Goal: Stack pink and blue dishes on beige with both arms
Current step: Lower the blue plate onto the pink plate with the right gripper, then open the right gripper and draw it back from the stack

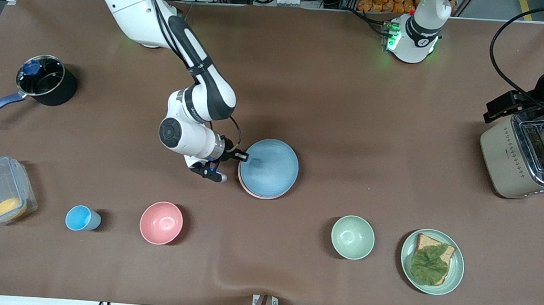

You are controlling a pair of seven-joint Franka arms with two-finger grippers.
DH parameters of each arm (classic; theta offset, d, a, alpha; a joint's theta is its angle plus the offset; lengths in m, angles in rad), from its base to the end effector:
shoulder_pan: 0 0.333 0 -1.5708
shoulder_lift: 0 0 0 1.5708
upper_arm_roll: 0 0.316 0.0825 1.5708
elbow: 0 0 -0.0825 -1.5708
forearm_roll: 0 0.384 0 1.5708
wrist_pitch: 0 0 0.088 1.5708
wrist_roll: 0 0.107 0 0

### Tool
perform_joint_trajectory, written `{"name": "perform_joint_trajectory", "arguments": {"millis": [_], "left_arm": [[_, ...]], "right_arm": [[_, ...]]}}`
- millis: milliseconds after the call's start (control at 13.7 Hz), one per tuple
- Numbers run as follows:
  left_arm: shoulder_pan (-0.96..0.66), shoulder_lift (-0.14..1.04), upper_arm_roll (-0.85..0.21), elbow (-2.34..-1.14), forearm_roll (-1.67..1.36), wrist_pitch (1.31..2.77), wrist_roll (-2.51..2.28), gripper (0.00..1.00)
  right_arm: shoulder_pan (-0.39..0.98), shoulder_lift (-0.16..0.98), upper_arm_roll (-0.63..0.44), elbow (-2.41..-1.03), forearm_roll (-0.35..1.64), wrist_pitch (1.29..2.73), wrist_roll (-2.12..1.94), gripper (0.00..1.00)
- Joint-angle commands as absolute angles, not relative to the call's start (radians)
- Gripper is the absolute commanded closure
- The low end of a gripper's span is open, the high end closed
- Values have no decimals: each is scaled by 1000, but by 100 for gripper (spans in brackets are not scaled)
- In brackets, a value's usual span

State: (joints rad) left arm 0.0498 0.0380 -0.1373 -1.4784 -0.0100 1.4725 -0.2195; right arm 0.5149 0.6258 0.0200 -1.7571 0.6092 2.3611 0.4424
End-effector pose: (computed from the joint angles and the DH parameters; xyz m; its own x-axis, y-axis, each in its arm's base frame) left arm 0.5544 -0.0481 0.6383 0.9904 0.1306 -0.0458 0.1310 -0.9914 0.0053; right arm 0.5675 0.3435 0.2117 0.9158 -0.2917 -0.2760 -0.3730 -0.8725 -0.3155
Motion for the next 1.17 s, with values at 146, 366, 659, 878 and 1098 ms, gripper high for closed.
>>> {"name": "perform_joint_trajectory", "arguments": {"millis": [146,366,659,878,1098], "left_arm": [[44,31,-152,-1508,8,1462,-216,0],[46,25,-150,-1514,21,1463,-216,0],[49,23,-172,-1511,74,1462,-218,0],[54,25,-166,-1502,58,1462,-216,0],[58,26,-150,-1490,2,1463,-207,0]], "right_arm": [[384,508,8,-1724,427,2090,364,0],[255,418,6,-1741,310,1927,166,0],[88,257,9,-1741,166,1723,-7,0],[19,134,9,-1736,66,1694,-71,0],[-4,42,8,-1720,-8,1660,-64,0]]}}
